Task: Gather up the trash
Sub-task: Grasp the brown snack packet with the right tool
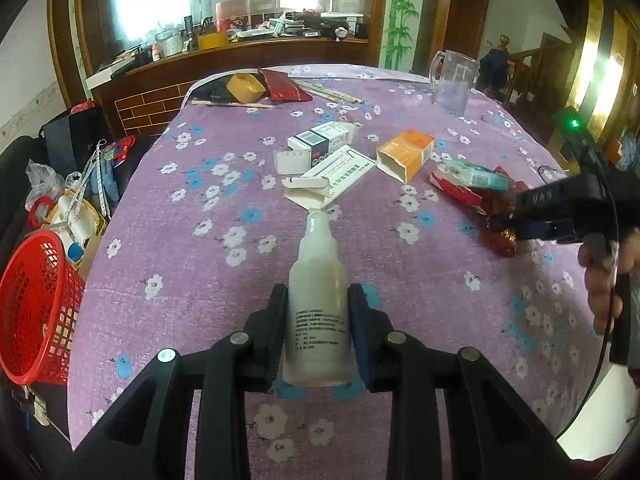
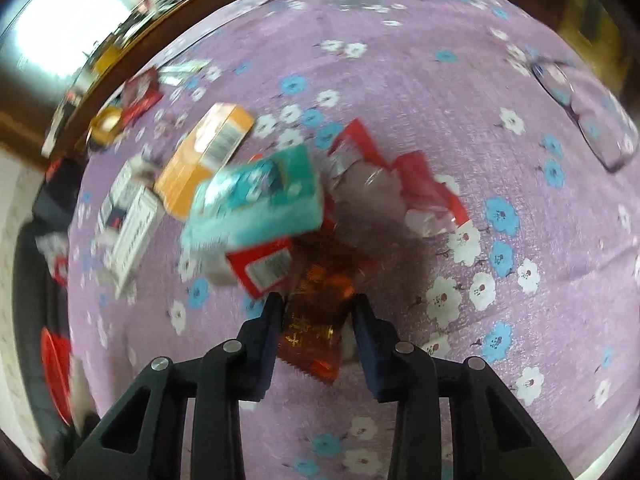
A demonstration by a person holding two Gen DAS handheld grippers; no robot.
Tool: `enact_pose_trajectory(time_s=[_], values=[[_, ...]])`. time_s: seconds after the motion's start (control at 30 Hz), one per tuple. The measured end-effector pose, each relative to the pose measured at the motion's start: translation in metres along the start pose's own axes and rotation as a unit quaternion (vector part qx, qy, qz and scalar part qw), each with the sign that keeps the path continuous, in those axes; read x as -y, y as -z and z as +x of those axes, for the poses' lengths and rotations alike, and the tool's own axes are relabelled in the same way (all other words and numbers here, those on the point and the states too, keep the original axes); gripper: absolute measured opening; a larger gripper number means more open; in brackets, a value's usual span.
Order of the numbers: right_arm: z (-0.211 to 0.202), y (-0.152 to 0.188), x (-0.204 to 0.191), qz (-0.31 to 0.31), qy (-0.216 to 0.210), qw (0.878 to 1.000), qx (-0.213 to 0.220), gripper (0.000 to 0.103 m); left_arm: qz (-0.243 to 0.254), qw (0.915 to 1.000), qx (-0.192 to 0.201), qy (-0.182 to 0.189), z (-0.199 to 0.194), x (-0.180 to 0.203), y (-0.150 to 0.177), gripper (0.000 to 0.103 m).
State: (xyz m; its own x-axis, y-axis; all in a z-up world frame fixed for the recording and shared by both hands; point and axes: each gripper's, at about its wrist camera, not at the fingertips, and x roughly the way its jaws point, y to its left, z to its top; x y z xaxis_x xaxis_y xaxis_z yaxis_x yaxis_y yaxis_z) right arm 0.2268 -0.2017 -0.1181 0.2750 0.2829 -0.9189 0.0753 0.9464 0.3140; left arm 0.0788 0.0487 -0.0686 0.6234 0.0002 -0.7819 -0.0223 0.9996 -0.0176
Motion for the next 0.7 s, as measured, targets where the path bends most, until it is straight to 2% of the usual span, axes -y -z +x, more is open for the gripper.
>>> enact_pose_trajectory(time_s=[0.07, 0.13, 0.27, 0.4, 0.7], values=[[0.004, 0.006, -0.004, -0.013, -0.001, 1.000, -0.006, 0.037, 0.000, 1.0000, 0.002, 0.002, -0.002, 0.001, 0.000, 0.029], [0.001, 0.011, -0.009, -0.032, 0.002, 0.999, 0.006, 0.031, 0.000, 1.0000, 0.005, 0.003, -0.003, 0.003, 0.000, 0.029], [-0.009, 0.022, -0.016, -0.069, 0.001, 0.997, 0.026, 0.030, -0.003, 0.9999, 0.014, 0.000, -0.008, 0.007, 0.001, 0.029], [-0.040, 0.048, -0.029, -0.108, -0.016, 0.992, 0.063, 0.030, -0.015, 0.9994, 0.029, -0.010, -0.016, 0.005, 0.000, 0.029], [-0.091, 0.106, -0.079, -0.222, -0.044, 0.964, 0.137, 0.031, -0.054, 0.9949, 0.064, -0.056, -0.036, -0.009, -0.007, 0.029]])
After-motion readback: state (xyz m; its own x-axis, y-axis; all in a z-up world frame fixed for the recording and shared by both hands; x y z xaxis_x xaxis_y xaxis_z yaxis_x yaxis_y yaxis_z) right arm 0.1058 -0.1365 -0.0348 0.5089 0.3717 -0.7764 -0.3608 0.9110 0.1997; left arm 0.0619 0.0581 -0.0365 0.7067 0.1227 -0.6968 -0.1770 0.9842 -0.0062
